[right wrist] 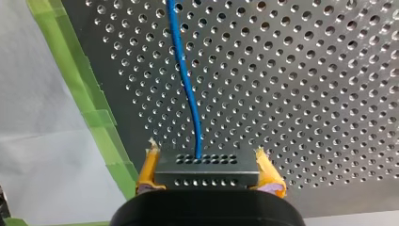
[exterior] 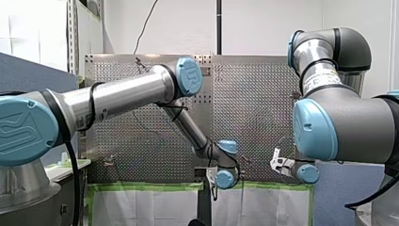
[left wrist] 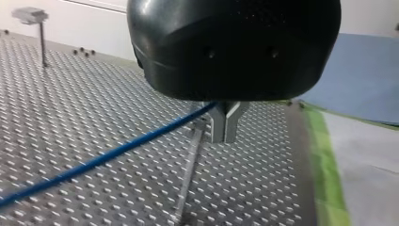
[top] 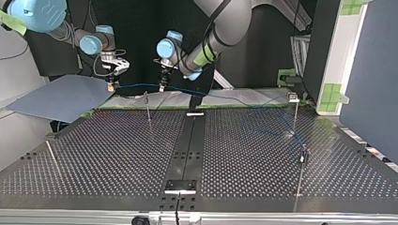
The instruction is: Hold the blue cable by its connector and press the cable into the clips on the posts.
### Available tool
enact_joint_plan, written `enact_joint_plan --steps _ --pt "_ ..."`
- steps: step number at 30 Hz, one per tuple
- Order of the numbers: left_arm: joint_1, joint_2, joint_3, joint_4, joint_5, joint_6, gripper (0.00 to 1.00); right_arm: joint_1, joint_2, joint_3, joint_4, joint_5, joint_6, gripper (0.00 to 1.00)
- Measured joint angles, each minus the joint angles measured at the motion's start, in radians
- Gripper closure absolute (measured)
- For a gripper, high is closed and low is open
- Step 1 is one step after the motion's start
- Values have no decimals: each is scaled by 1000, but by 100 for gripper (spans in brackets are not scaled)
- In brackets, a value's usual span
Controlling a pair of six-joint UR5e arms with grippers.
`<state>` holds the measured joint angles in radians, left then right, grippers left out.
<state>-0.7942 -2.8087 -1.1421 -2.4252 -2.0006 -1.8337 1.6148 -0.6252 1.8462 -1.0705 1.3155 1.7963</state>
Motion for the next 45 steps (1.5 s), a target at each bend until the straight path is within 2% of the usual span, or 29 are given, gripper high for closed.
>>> enact_joint_plan --steps 7,12,14,29,37,45 --pt "20 -21 55 -17 22 -8 100 1 21 -8 -23 -3 -3 100" --pt "36 -22 76 -18 30 -10 100 1 53 -19 -28 -2 -21 100" --pt "42 -22 79 -18 35 -10 100 0 58 -23 -28 -1 -23 100" --pt "77 -22 118 -19 75 -13 100 5 63 -66 -19 -3 -23 100" --pt "81 -23 120 -19 100 -29 100 8 63 -75 -19 -3 -24 100" --pt "78 -24 122 -27 107 -43 100 9 64 -85 -17 -5 -23 100"
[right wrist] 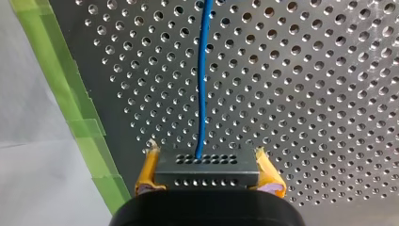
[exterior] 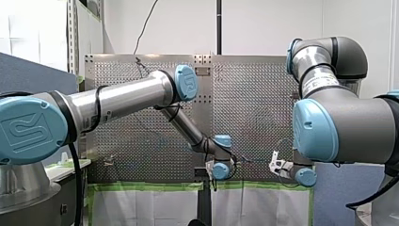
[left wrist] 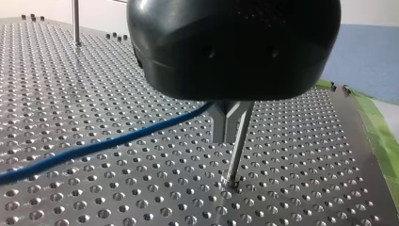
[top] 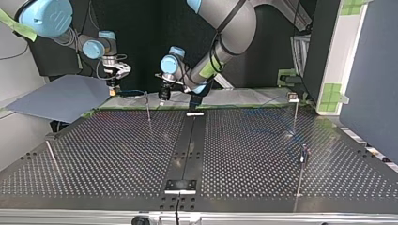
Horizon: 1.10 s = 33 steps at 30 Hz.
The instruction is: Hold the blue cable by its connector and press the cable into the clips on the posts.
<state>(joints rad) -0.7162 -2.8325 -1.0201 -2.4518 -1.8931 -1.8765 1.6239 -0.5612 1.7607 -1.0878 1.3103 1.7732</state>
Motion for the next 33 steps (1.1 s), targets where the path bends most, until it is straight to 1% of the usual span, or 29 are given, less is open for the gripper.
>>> enact_joint_plan --steps 10,21,28,33 --pt "3 0 -4 -1 4 -11 100 2 3 -4 0 0 -1 100" --pt "-4 0 -57 11 -9 -13 100 6 6 -4 2 0 -1 100" --pt "-7 2 -59 14 -7 -11 100 7 6 -10 4 0 -1 100" --pt "-15 2 -45 -3 1 6 100 7 7 -14 7 0 0 100"
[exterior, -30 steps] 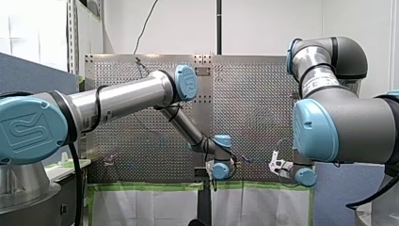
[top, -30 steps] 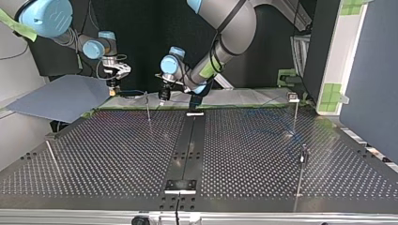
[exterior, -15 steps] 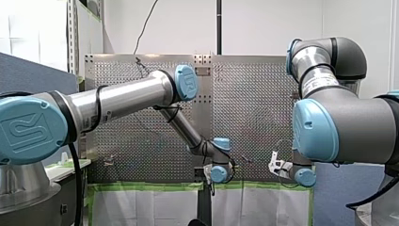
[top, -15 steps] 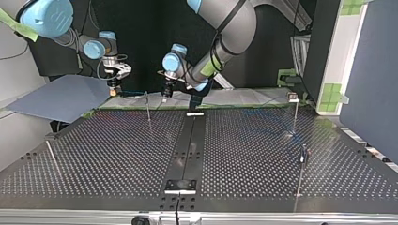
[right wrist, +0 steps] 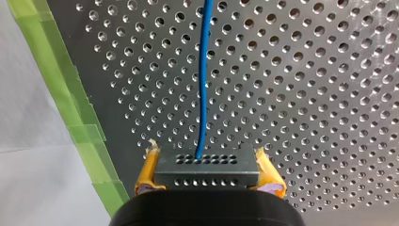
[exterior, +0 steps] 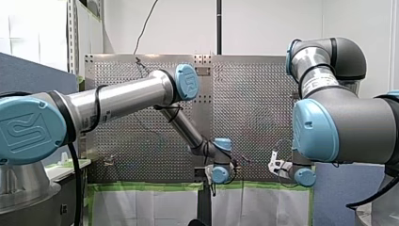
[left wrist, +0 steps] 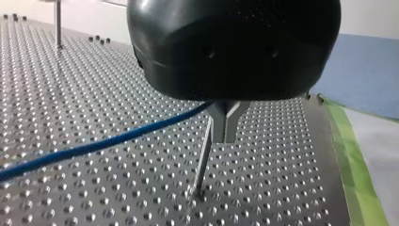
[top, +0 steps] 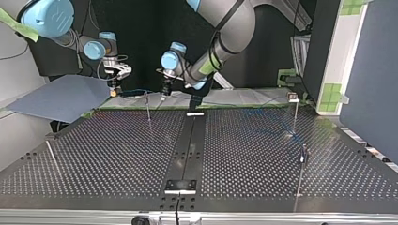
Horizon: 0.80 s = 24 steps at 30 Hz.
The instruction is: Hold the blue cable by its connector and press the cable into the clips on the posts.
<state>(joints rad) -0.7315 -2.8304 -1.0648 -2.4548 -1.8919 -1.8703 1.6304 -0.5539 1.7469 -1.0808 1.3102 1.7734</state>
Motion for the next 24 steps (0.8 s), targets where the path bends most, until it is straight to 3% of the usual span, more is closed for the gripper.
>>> enact_joint_plan --steps 24 --pt "18 -21 42 -7 11 -2 100 0 9 -9 -5 1 7 100"
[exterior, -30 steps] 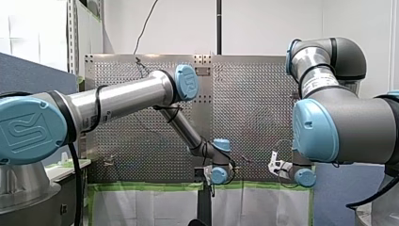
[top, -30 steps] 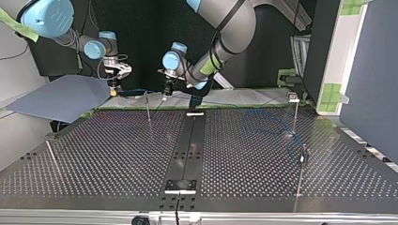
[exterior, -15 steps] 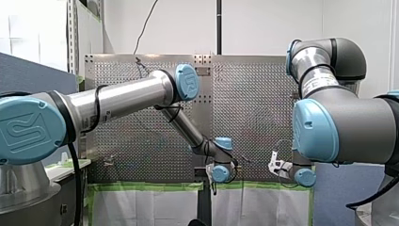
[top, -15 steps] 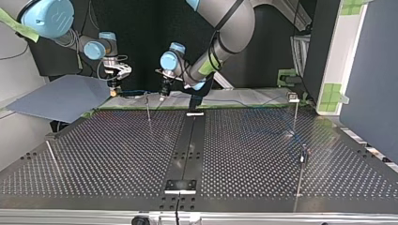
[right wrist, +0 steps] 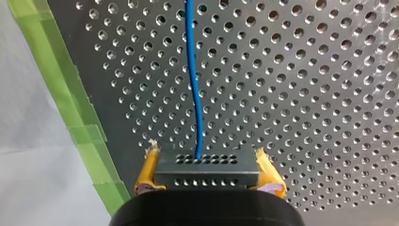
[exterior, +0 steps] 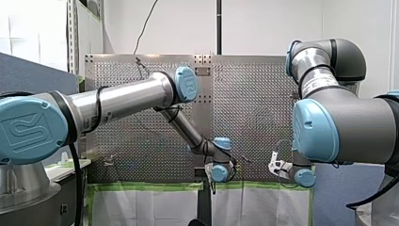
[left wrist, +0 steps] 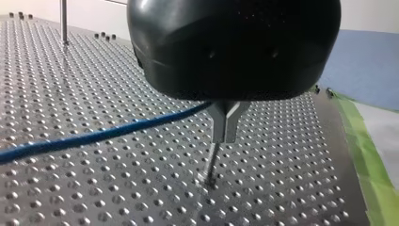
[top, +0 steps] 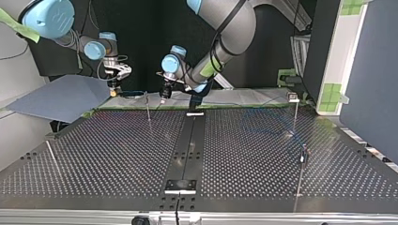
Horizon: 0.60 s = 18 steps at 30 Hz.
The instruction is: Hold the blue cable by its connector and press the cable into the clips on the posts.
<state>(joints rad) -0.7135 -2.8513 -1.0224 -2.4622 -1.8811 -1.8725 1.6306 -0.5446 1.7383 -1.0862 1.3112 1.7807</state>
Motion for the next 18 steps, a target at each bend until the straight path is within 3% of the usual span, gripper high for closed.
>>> enact_joint_plan --steps 5,18 --pt "4 -27 31 -9 9 -3 100 0 1 -5 1 -1 0 100" --pt "36 -31 110 -76 30 -4 100 0 4 -34 7 -1 10 100"
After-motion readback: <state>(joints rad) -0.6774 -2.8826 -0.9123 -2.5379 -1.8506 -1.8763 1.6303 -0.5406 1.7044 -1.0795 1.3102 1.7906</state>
